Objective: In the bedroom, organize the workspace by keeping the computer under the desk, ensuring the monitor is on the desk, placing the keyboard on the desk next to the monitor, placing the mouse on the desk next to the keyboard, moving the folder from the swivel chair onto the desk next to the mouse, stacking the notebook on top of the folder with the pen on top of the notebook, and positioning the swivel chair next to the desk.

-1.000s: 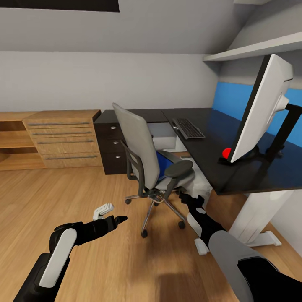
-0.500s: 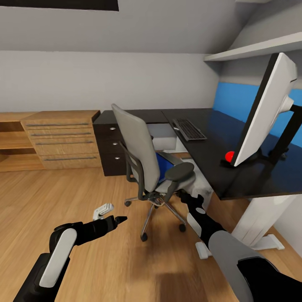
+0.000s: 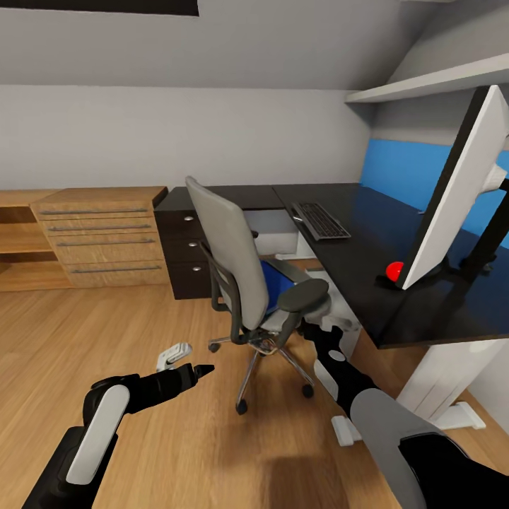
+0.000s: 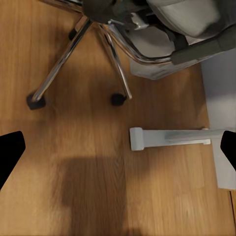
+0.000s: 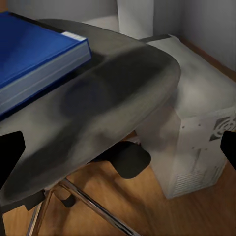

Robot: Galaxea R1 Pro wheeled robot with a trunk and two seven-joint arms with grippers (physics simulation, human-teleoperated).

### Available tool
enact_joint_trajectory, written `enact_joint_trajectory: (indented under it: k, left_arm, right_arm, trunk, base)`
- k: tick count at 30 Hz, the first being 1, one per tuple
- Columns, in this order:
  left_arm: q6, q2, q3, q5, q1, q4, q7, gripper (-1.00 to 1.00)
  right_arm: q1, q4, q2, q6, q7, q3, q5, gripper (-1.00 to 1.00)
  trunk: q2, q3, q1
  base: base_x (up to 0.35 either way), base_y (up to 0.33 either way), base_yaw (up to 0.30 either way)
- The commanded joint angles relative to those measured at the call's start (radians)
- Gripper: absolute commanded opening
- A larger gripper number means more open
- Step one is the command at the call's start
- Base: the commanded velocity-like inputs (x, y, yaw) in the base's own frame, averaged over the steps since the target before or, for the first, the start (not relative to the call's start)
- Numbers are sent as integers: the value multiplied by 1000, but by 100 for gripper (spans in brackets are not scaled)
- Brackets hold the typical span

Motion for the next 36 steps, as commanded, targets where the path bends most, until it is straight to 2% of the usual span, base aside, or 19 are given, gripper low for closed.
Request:
enact_joint_trajectory:
  k: [1,10,16,36]
  left_arm:
    - [2,1,-1,10,-1,-1,10,100]
    - [3,1,1,12,-1,-1,10,100]
    - [5,1,29,12,-1,-1,10,100]
    - [5,1,31,12,-1,-1,10,100]
  right_arm:
    - [-1,1,0,-6,-6,8,-6,100]
    - [-1,3,2,-9,-8,10,-2,100]
    - [-1,3,4,-9,-8,10,-2,100]
    - [-1,4,13,-9,-7,10,-2,100]
  trunk:
    - [0,-1,0]
    - [0,0,0]
    - [0,3,0]
    - [0,11,0]
  base:
    - [2,0,0]
    - [0,0,132]
    - [0,0,256]
    - [0,0,261]
